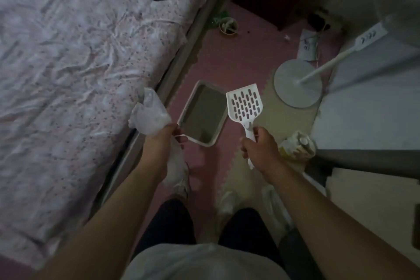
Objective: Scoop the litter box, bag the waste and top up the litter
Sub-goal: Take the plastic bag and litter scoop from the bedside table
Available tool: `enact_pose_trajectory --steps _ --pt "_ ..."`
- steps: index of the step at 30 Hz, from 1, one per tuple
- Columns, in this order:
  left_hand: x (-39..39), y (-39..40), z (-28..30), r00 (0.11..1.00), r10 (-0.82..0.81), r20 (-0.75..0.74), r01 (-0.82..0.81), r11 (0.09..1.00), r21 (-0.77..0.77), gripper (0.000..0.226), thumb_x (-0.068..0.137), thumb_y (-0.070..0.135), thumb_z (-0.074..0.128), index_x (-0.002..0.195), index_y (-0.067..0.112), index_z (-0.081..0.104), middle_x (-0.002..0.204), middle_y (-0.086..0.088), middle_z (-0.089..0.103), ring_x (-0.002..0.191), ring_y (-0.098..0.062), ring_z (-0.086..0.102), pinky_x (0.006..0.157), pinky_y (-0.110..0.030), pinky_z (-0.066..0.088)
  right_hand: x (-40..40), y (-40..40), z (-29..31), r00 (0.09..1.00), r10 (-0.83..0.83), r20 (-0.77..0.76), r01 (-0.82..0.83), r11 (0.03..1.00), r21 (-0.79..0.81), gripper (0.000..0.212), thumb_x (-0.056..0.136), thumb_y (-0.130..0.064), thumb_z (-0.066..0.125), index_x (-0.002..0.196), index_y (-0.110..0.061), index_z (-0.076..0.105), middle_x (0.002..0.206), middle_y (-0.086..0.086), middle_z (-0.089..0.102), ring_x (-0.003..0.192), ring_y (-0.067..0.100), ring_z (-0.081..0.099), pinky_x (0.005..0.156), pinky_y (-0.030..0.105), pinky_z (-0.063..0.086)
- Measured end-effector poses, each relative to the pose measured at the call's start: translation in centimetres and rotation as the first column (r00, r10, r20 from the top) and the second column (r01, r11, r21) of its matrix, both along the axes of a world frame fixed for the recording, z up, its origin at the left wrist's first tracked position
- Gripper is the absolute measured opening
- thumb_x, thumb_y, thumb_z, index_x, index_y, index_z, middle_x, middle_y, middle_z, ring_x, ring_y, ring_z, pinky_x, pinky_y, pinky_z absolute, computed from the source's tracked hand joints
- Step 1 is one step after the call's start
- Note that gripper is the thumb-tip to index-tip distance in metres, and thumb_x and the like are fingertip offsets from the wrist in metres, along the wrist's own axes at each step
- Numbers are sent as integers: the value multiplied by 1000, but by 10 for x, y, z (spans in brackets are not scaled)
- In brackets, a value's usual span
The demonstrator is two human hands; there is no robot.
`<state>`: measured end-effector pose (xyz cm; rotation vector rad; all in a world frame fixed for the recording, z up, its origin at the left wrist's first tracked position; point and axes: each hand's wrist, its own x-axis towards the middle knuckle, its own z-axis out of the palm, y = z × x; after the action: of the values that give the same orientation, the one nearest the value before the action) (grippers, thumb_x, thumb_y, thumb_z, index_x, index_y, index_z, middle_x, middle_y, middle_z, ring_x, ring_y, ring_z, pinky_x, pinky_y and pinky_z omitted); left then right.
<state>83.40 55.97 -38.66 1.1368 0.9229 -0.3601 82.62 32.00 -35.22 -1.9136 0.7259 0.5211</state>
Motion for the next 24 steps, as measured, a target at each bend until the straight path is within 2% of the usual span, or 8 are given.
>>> enact_pose_trajectory --steps 4,8,11,19,24 --pt "0 0 -32 1000 -26 -16 25 999 -26 11 93 20 61 93 9 65 83 -10 70 64 -19 68 61 -34 52 -5 4 -22 998 -57 28 58 996 -67 17 88 -15 60 102 -24 58 78 3 68 58 14 59 53 31 50" --pt "-3 -18 -82 998 -52 -30 52 999 -16 12 93 17 60 97 7 65 84 -11 68 64 -19 66 64 -35 51 -10 -3 -73 997 -67 23 69 995 -78 24 87 -16 62 109 -24 58 83 3 69 59 13 60 51 27 51" --pt "-4 -35 -130 996 -80 -25 81 997 12 10 92 17 60 94 9 64 83 -12 68 64 -21 66 64 -36 51 -15 -13 -127 998 -52 35 55 994 -91 18 87 -18 62 103 -24 59 82 6 70 60 15 62 52 32 52" --pt "-15 -84 -256 964 -265 -19 265 959 98 11 93 19 61 93 11 69 83 -9 73 79 -28 67 75 -42 50 -46 -61 -292 998 -64 -9 63 994 -94 8 88 -26 61 95 -23 59 83 1 67 69 20 67 47 27 46" --pt "-5 -104 -335 908 -416 -51 419 894 157 19 91 23 62 90 7 72 90 -16 75 81 -29 68 73 -40 51 -51 -87 -399 993 -115 -39 112 990 -89 12 90 -26 61 101 -22 59 87 2 65 72 20 66 51 26 43"
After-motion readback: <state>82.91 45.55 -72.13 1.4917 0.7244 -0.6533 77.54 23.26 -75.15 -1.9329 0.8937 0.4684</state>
